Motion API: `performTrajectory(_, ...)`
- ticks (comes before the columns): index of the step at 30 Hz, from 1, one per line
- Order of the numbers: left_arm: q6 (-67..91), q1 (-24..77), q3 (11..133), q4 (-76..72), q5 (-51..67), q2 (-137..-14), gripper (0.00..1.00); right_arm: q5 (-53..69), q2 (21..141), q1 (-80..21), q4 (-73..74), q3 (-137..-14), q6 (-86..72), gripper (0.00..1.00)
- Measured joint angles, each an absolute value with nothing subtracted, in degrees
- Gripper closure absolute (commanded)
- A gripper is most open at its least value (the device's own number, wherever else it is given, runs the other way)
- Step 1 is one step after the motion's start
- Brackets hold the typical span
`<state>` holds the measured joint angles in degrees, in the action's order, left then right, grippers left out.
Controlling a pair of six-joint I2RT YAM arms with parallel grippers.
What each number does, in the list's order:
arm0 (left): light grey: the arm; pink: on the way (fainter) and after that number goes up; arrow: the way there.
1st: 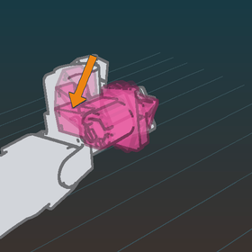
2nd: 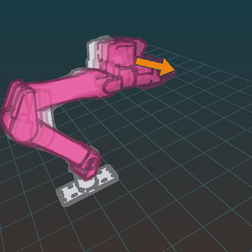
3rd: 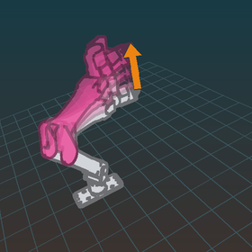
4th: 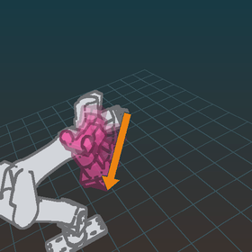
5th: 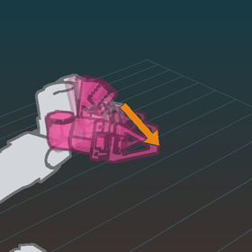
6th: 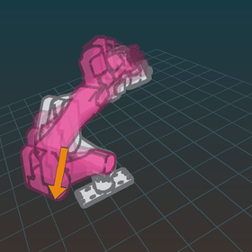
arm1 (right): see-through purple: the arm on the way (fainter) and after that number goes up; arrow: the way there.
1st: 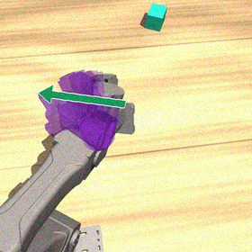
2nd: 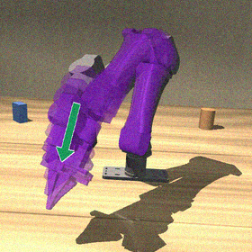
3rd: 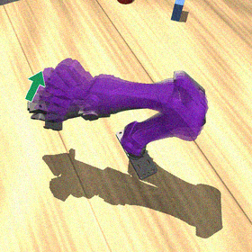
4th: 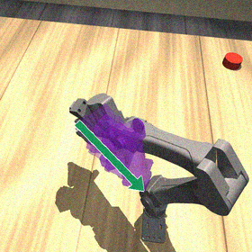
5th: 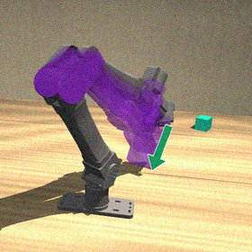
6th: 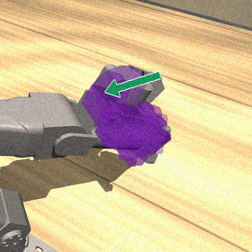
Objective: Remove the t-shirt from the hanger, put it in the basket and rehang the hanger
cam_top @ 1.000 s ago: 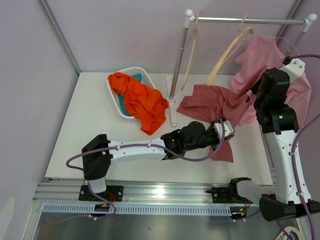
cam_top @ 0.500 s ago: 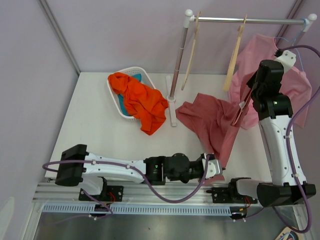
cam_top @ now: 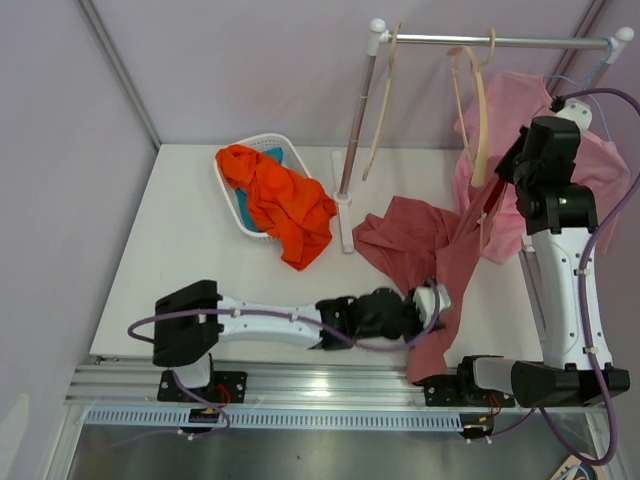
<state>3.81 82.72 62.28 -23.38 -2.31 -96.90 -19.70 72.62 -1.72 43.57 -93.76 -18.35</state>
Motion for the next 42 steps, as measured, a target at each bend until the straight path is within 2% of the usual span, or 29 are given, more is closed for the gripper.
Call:
performTrajectory(7, 14.9, 65.6, 81.8, -9.7, 4.7, -108.1, 0.99, -17.0, 71.4, -1.7, 48.9, -101.6, -18.2, 1.00)
performTrajectory(12, 19.8, 60.6, 100.0, -1.2, 9.4, -121.6, 0.99, -17.3, 70.1, -1.7, 50.2, -104.9, -18.4, 1.00)
performTrajectory(20, 22.0, 61.0, 100.4, 7.0, 11.6, -124.8, 0.99, -16.7, 72.0, -0.1, 52.0, -110.5, -18.2, 1.00)
performTrajectory(26, 21.9, 61.6, 88.8, 6.3, 9.1, -117.0, 0.99, -10.7, 76.3, 5.0, 54.9, -116.9, -19.0, 1.00)
performTrajectory(29, 20.9, 61.6, 93.1, 9.7, 7.5, -116.9, 0.99, -5.5, 77.1, 7.0, 56.8, -117.9, -20.2, 1.00)
performTrajectory(35, 19.4, 61.2, 101.9, 12.3, 4.2, -117.0, 0.99, -3.0, 75.5, 5.7, 59.9, -114.5, -20.5, 1.00)
performTrajectory(42, 19.5, 59.9, 119.7, 19.4, 1.8, -122.5, 0.99, -3.7, 75.0, 3.5, 65.5, -116.4, -20.6, 1.00)
